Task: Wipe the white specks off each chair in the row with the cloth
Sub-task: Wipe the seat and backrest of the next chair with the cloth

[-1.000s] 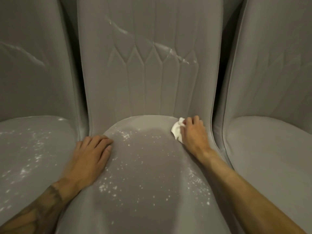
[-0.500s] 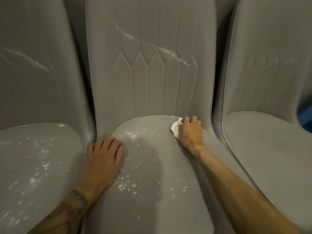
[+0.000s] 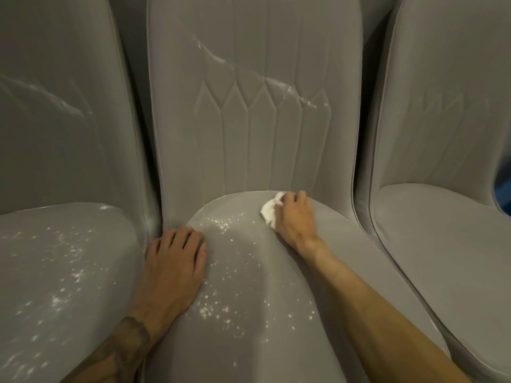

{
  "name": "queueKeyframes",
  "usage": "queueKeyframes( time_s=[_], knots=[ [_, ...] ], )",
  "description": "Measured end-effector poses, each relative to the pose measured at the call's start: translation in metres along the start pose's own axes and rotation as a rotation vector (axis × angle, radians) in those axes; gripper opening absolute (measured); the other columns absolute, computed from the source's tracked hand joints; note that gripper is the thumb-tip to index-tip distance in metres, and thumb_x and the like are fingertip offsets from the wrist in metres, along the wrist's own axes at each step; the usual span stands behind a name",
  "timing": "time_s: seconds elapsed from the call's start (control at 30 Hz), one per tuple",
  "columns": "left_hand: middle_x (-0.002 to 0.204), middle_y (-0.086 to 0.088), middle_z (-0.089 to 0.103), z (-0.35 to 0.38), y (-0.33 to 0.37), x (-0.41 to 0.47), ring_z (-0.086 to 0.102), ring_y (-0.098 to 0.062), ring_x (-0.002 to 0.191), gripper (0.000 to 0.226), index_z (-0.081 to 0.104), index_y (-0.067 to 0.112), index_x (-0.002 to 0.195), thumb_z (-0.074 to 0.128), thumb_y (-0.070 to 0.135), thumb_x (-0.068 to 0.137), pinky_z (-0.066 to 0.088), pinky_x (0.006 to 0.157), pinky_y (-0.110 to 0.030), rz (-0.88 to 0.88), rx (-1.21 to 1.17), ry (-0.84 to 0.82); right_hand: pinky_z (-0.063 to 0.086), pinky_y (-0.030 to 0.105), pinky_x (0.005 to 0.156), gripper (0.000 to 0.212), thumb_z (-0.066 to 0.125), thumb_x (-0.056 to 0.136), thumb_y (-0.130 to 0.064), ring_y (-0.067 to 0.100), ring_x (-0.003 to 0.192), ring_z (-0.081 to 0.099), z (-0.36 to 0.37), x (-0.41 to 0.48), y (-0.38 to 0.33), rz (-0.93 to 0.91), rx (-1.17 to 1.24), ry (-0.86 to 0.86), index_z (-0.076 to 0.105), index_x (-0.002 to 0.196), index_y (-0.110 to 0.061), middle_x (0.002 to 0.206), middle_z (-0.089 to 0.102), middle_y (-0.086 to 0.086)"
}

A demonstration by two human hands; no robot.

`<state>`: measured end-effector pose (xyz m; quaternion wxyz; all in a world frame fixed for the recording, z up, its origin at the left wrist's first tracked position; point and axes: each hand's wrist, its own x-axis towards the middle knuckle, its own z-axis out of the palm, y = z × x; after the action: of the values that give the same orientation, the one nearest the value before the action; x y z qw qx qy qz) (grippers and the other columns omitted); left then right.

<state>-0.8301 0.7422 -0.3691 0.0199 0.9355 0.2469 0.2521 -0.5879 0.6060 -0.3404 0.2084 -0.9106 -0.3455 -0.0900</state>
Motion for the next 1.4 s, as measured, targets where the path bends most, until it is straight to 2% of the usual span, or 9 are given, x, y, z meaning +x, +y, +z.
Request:
queueKeyframes(
  time_s=[0.17,0.37,0.5,0.6,0.77,1.0,1.13,1.2,1.4],
  knots=[
    [0.118,0.000,0.062,0.001,0.000,-0.001,0.054,-0.024,0.108,0.035,0.065,0.022,0.113,0.035,0.037,0.102,0.043,0.093,-0.045,-0.001,0.006,0.001,0.041,0.045,0.088,0.026,0.050,0.101,-0.027,0.037,0.097,0.049,-0.004,-0.007,0.011,-0.226,0.045,-0.086,0.056,0.112,-0.004,0.111,0.051,0.018],
    [0.120,0.001,0.062,0.000,0.000,-0.001,0.054,-0.022,0.109,0.035,0.065,0.023,0.114,0.036,0.037,0.103,0.043,0.095,-0.043,-0.010,0.027,-0.022,0.036,0.044,0.088,0.028,0.048,0.097,-0.014,0.041,0.107,0.048,0.000,0.007,0.010,0.069,-0.084,0.014,0.054,0.118,0.003,0.120,0.052,0.024],
    [0.121,0.000,0.063,0.000,0.001,-0.003,0.055,-0.023,0.110,0.038,0.066,0.023,0.116,0.034,0.039,0.103,0.044,0.096,-0.044,-0.012,0.032,-0.022,0.037,0.043,0.092,0.027,0.049,0.100,-0.024,0.036,0.104,0.048,0.014,-0.011,-0.040,-0.181,0.130,-0.081,0.055,0.117,-0.003,0.117,0.050,0.019],
    [0.120,-0.001,0.063,-0.002,0.001,-0.002,0.055,-0.024,0.108,0.036,0.067,0.021,0.115,0.037,0.036,0.102,0.043,0.093,-0.044,0.004,0.036,-0.003,0.040,0.044,0.088,0.023,0.052,0.099,-0.024,0.037,0.098,0.050,0.000,-0.008,-0.008,-0.311,0.090,-0.137,0.057,0.112,-0.006,0.111,0.051,0.018],
    [0.118,-0.001,0.063,-0.004,0.004,0.000,0.056,-0.025,0.107,0.036,0.066,0.021,0.112,0.036,0.036,0.101,0.044,0.092,-0.045,-0.010,0.013,0.006,0.044,0.049,0.075,0.016,0.055,0.092,-0.011,0.044,0.084,0.054,-0.010,0.009,0.038,-0.013,-0.061,0.062,0.059,0.097,0.003,0.094,0.055,0.025],
    [0.120,-0.003,0.064,-0.001,0.002,-0.001,0.057,-0.027,0.109,0.040,0.067,0.019,0.114,0.035,0.037,0.101,0.043,0.095,-0.047,-0.006,0.008,-0.012,0.042,0.041,0.087,0.023,0.053,0.099,-0.029,0.032,0.095,0.050,-0.018,-0.024,0.031,-0.368,0.064,-0.137,0.057,0.112,-0.010,0.108,0.051,0.012],
    [0.119,-0.003,0.064,-0.003,0.003,-0.001,0.056,-0.027,0.107,0.038,0.067,0.019,0.113,0.035,0.036,0.101,0.044,0.094,-0.046,-0.005,0.016,0.001,0.039,0.045,0.086,0.024,0.056,0.097,-0.023,0.041,0.096,0.050,-0.026,-0.009,0.070,-0.023,-0.048,-0.004,0.059,0.110,-0.002,0.109,0.052,0.020],
    [0.119,-0.004,0.064,-0.003,0.003,0.000,0.056,-0.027,0.107,0.038,0.067,0.019,0.113,0.036,0.036,0.101,0.044,0.094,-0.047,-0.006,0.016,-0.002,0.040,0.046,0.083,0.024,0.057,0.095,-0.019,0.043,0.093,0.052,-0.020,-0.012,0.051,0.025,-0.065,0.013,0.059,0.107,0.001,0.106,0.054,0.024],
    [0.120,-0.004,0.063,-0.001,0.000,-0.001,0.056,-0.028,0.108,0.038,0.067,0.019,0.115,0.036,0.036,0.101,0.042,0.095,-0.046,0.007,0.035,-0.016,0.040,0.037,0.085,0.034,0.042,0.099,-0.041,0.025,0.093,0.047,-0.039,-0.054,0.041,-0.343,0.075,-0.167,0.056,0.112,-0.013,0.107,0.050,0.008]
  ],
)
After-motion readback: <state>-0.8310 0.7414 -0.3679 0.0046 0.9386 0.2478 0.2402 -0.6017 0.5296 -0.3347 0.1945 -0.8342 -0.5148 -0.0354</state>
